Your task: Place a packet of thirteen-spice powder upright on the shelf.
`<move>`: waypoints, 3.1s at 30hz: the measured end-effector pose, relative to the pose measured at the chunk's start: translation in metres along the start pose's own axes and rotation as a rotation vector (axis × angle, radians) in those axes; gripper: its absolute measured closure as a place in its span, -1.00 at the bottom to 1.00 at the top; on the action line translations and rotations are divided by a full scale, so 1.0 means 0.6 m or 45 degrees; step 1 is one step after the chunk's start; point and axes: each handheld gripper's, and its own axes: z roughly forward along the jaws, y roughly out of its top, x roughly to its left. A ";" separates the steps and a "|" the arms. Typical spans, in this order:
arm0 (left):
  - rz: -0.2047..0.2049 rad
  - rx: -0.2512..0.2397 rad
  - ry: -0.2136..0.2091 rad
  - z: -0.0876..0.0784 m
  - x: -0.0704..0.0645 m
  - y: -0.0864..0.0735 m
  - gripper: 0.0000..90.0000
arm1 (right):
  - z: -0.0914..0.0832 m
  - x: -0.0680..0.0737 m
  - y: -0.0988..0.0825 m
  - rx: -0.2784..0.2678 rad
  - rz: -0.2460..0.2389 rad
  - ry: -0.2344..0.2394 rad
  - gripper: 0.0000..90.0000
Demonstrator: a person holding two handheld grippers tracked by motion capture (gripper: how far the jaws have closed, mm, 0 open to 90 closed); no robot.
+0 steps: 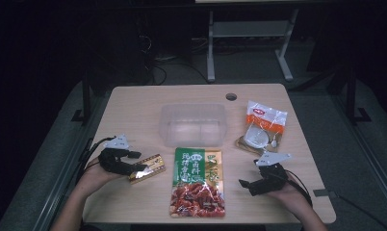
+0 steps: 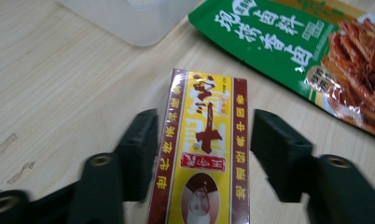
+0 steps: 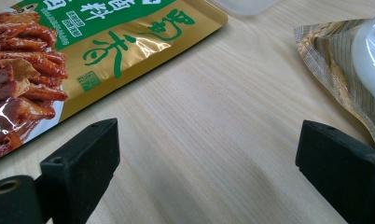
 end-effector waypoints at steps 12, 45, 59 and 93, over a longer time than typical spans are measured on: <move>0.094 0.250 0.008 0.026 -0.002 -0.023 -0.51 | 0.000 0.000 0.000 -0.002 0.002 0.002 -0.86; 0.132 0.350 0.032 0.036 -0.006 -0.026 -0.29 | -0.003 0.010 0.008 0.032 -0.054 0.066 -0.83; 0.181 0.277 -0.007 0.027 -0.017 -0.011 -0.29 | 0.001 0.022 0.011 0.072 -0.122 0.188 -0.83; 0.324 -0.077 -0.376 0.069 -0.110 0.073 -0.29 | 0.022 0.029 0.147 -0.084 -0.369 0.636 -0.84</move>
